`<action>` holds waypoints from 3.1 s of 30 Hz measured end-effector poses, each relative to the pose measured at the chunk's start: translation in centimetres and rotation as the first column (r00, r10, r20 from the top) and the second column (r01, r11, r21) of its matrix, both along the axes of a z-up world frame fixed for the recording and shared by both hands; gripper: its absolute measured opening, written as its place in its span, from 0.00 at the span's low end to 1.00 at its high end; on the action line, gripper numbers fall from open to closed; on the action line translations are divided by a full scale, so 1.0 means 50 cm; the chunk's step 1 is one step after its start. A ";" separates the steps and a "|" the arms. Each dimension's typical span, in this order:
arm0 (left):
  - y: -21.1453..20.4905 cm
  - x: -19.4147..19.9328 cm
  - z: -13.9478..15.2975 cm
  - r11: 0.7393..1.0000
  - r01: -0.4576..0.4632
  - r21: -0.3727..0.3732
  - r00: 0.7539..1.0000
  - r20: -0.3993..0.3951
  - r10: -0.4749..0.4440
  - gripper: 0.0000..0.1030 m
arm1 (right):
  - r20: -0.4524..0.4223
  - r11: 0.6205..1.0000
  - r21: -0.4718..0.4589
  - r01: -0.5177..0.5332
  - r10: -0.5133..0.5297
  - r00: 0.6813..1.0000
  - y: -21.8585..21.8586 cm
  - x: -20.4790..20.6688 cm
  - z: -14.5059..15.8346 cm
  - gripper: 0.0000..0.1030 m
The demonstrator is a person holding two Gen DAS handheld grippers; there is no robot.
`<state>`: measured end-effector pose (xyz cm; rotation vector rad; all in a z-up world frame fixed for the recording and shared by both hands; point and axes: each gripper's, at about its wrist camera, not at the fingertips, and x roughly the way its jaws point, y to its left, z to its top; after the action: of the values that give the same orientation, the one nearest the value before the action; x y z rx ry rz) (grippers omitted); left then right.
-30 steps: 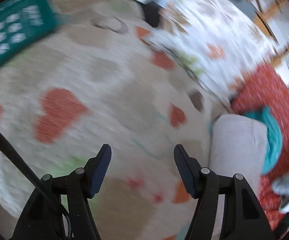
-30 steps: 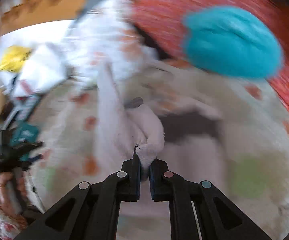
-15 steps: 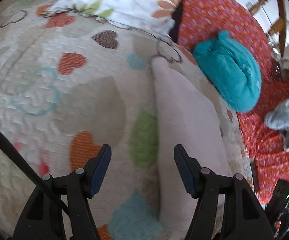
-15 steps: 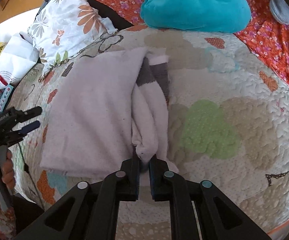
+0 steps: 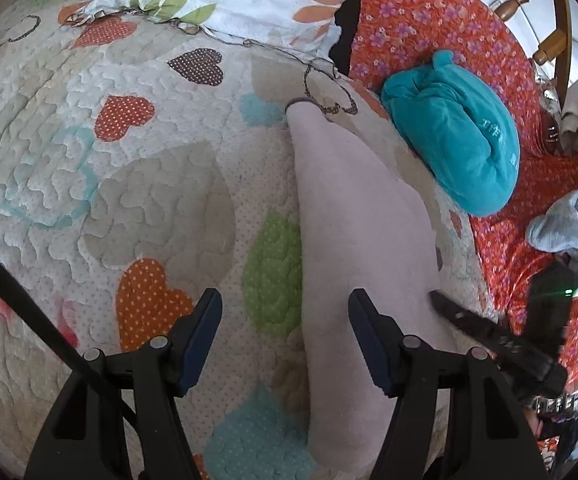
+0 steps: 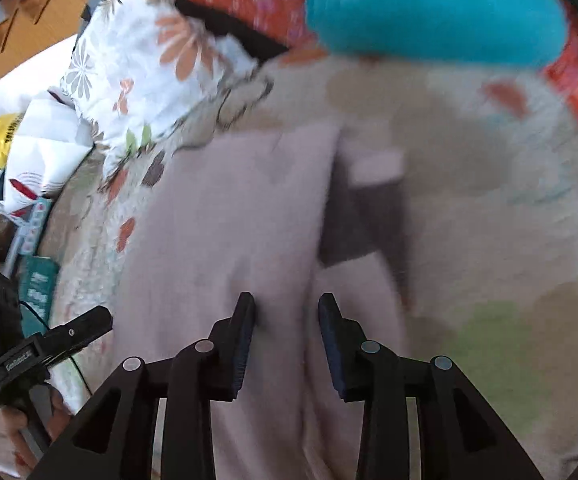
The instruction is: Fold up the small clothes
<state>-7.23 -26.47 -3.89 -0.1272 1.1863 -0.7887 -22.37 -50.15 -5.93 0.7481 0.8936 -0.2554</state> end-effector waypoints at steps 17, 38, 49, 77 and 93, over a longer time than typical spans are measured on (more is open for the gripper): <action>-0.089 -0.133 -0.052 0.966 0.181 0.187 0.966 0.153 -0.211 0.70 | -0.047 0.966 -0.245 0.078 -0.093 0.995 -0.012 -0.055 0.040 0.24; 0.266 -0.106 -0.014 0.955 -0.274 0.117 0.956 0.138 0.258 0.70 | 0.030 1.000 0.013 -0.001 0.001 1.000 0.064 -0.077 -0.009 0.12; 0.204 -0.111 -0.025 0.972 -0.217 0.089 0.974 0.083 0.210 0.70 | -0.002 0.974 -0.180 0.134 -0.137 0.991 0.000 -0.109 0.058 0.44; -0.165 -0.054 -0.020 0.973 0.220 -0.076 0.969 -0.095 -0.226 0.37 | 0.074 0.977 0.199 0.073 -0.089 0.993 -0.128 0.029 -0.062 0.30; -0.048 -0.050 0.015 0.985 0.163 0.056 0.984 0.060 -0.166 0.41 | 0.139 0.992 -0.089 0.087 -0.074 0.988 -0.071 -0.012 0.070 0.44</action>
<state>-9.71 -28.88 -3.16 0.0384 1.1649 -0.9001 -22.96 -53.69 -2.40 0.7061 0.7187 -0.3131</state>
